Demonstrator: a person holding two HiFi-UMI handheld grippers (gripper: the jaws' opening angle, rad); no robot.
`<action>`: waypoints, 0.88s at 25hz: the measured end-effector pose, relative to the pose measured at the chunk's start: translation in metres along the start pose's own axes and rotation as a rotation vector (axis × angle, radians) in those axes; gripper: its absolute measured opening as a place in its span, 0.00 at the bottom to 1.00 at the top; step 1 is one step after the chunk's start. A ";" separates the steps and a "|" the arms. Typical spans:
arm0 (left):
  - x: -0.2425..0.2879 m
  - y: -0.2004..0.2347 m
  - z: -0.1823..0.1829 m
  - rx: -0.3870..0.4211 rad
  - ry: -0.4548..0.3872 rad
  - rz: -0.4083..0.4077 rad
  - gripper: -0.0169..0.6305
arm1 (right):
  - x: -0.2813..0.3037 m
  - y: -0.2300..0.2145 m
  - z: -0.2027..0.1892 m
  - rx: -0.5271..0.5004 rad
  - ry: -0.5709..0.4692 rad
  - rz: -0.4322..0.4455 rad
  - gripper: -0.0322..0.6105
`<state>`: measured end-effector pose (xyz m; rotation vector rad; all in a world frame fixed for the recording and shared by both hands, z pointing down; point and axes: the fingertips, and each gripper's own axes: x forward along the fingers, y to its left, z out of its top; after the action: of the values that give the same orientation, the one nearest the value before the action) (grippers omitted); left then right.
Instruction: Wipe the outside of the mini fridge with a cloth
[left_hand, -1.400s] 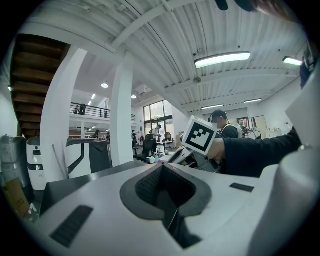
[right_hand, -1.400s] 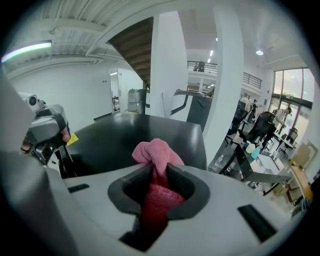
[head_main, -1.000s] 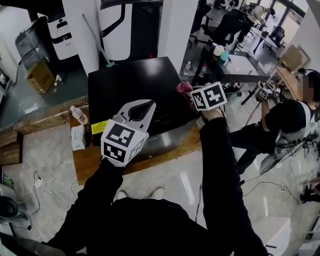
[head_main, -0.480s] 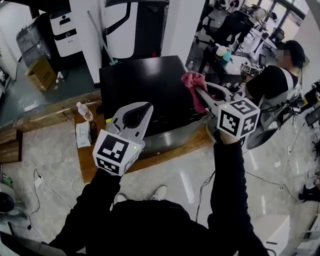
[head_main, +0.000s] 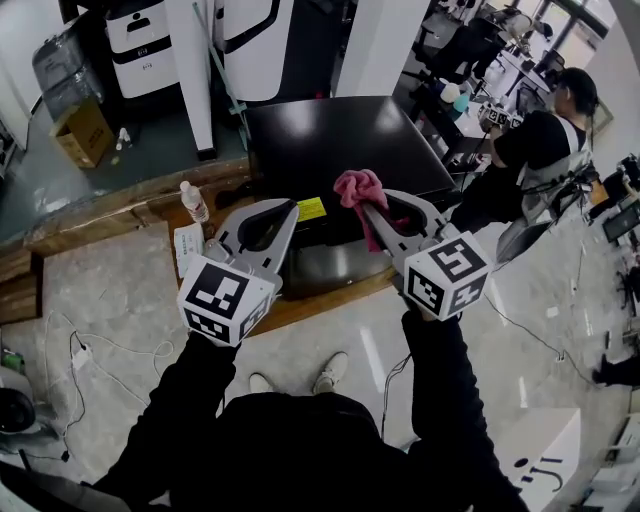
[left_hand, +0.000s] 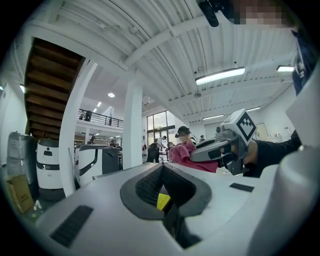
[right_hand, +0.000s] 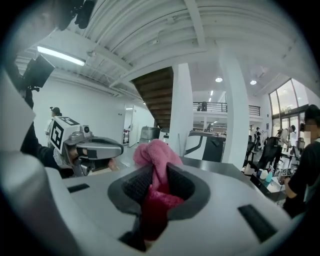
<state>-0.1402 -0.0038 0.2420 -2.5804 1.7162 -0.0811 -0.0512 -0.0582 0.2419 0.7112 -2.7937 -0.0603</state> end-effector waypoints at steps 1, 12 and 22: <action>-0.006 0.004 0.000 -0.005 0.001 -0.001 0.04 | 0.003 0.010 0.002 -0.009 -0.003 -0.003 0.17; -0.055 0.017 -0.045 -0.066 -0.012 -0.071 0.04 | 0.020 0.111 -0.042 -0.378 -0.079 -0.078 0.17; -0.047 -0.013 -0.098 -0.137 -0.050 -0.031 0.04 | 0.051 0.118 -0.131 -0.886 -0.073 -0.073 0.17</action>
<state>-0.1535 0.0443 0.3392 -2.6797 1.7219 0.1024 -0.1159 0.0242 0.3927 0.5599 -2.4040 -1.2491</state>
